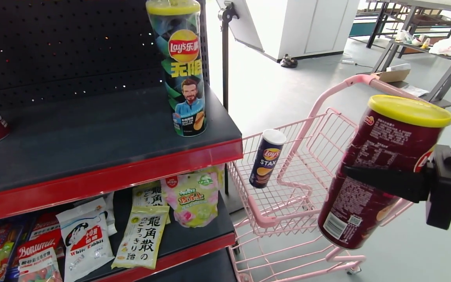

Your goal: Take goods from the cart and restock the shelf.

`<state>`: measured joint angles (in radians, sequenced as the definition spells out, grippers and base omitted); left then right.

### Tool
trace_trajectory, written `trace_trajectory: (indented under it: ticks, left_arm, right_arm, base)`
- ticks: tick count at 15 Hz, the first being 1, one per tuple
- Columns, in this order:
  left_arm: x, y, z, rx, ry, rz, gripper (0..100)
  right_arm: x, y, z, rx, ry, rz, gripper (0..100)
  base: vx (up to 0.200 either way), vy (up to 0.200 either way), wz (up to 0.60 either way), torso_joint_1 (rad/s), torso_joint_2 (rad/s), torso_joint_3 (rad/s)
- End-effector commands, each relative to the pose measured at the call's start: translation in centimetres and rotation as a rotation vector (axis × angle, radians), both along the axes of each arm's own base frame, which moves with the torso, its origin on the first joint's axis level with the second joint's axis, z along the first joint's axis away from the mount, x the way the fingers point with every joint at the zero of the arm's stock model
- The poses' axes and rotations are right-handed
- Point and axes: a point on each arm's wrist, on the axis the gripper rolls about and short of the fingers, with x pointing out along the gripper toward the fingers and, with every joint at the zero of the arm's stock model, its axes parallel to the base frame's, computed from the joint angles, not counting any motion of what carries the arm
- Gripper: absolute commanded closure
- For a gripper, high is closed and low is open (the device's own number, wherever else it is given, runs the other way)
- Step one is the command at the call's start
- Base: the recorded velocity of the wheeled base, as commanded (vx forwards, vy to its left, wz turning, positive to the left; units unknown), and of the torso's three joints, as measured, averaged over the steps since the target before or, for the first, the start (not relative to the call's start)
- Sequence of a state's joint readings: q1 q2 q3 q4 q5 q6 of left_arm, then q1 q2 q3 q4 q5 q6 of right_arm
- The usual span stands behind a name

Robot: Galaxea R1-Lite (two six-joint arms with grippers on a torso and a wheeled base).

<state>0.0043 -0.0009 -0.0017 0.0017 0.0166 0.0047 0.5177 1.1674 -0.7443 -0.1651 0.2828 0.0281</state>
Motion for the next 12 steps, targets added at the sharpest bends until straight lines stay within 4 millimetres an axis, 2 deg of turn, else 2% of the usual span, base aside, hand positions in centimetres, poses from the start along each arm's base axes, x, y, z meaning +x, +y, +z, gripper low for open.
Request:
trace_trajectory:
  ticks: [1, 12]
  left_arm:
    - [0.01, 0.0, 0.0, 0.0, 0.001, 0.001, 0]
    - [0.01, 0.0, 0.0, 0.0, 0.001, 0.001, 0]
  right_arm:
    - [0.57, 0.36, 0.24, 0.0, 0.0, 0.008, 100]
    - [0.53, 0.33, 0.26, -0.004, -0.002, 0.008, 100]
  base:
    - [0.0, 0.0, 0.0, 0.159, -0.53, -0.378]
    - [0.0, 0.0, 0.0, 0.192, -0.54, -0.355]
